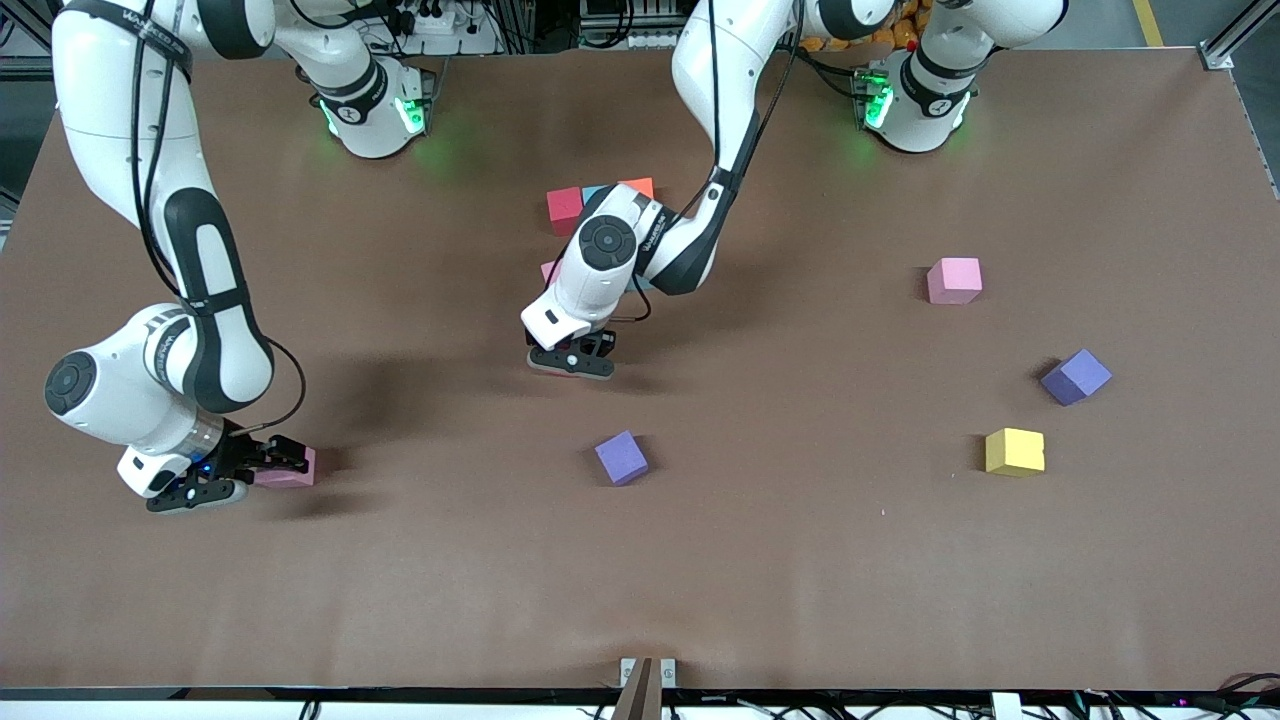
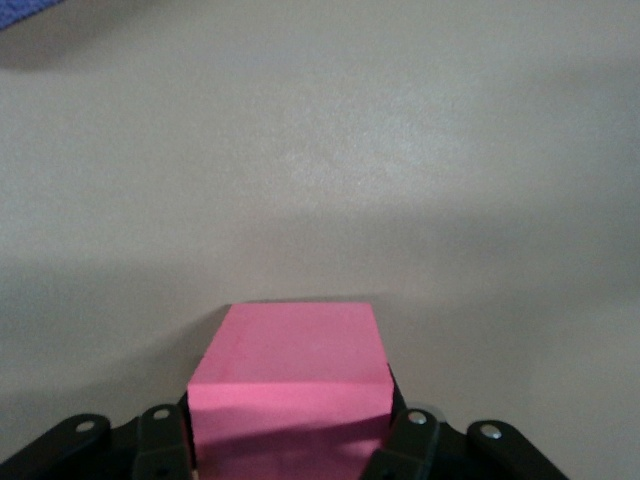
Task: Form number 2 with 11 blocks
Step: 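Set the red cube below the orange cube and open the left gripper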
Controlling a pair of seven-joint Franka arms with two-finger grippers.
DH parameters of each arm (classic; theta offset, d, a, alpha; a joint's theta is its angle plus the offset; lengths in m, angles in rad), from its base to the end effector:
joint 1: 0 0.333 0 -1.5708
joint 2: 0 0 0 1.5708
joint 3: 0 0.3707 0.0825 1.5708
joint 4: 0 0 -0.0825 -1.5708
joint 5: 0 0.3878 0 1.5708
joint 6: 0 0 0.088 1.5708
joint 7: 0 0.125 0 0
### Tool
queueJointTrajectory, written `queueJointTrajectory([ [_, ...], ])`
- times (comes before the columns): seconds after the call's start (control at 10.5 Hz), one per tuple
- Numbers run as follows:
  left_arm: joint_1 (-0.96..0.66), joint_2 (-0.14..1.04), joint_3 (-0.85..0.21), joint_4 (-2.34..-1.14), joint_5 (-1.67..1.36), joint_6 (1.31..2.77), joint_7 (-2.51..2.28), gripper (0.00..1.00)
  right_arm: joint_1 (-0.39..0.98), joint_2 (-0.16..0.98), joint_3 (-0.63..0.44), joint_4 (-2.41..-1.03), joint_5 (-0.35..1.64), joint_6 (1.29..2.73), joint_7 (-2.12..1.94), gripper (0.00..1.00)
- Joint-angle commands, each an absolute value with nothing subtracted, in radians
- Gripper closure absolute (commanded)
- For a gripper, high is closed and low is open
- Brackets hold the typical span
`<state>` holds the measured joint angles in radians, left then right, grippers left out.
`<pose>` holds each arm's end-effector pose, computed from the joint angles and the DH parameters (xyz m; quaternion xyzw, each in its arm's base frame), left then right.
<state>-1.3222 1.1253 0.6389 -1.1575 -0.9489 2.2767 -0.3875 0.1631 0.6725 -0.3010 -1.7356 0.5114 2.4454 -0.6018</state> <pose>0.4843 -0.6781 0.1949 0.9876 -0.0464 0.0260 0.1479 0.7096 -0.0656 0.2346 -0.9931 -0.0754 -0.0694 0.0577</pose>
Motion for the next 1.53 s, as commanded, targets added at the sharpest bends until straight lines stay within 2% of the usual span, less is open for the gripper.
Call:
queueJointTrajectory([
  [0.0, -1.33, 1.154, 0.667, -1.124, -0.986, 2.226, -0.416, 1.0, 0.153, 0.66, -0.296, -1.743, 0.531, 2.436, -0.629, 0.0],
  [0.76, -1.321, 1.157, 0.675, -1.126, -0.989, 2.171, -0.414, 1.0, 0.153, 0.66, -0.296, -1.741, 0.531, 2.436, -0.629, 0.0],
  [0.86, -1.321, 1.158, 0.675, -1.126, -0.989, 2.172, -0.416, 0.01, 0.153, 0.66, -0.296, -1.741, 0.531, 2.436, -0.629, 0.0],
  [1.43, -1.321, 1.158, 0.675, -1.127, -0.991, 2.174, -0.426, 0.0, 0.153, 0.66, -0.296, -1.741, 0.531, 2.436, -0.63, 0.0],
])
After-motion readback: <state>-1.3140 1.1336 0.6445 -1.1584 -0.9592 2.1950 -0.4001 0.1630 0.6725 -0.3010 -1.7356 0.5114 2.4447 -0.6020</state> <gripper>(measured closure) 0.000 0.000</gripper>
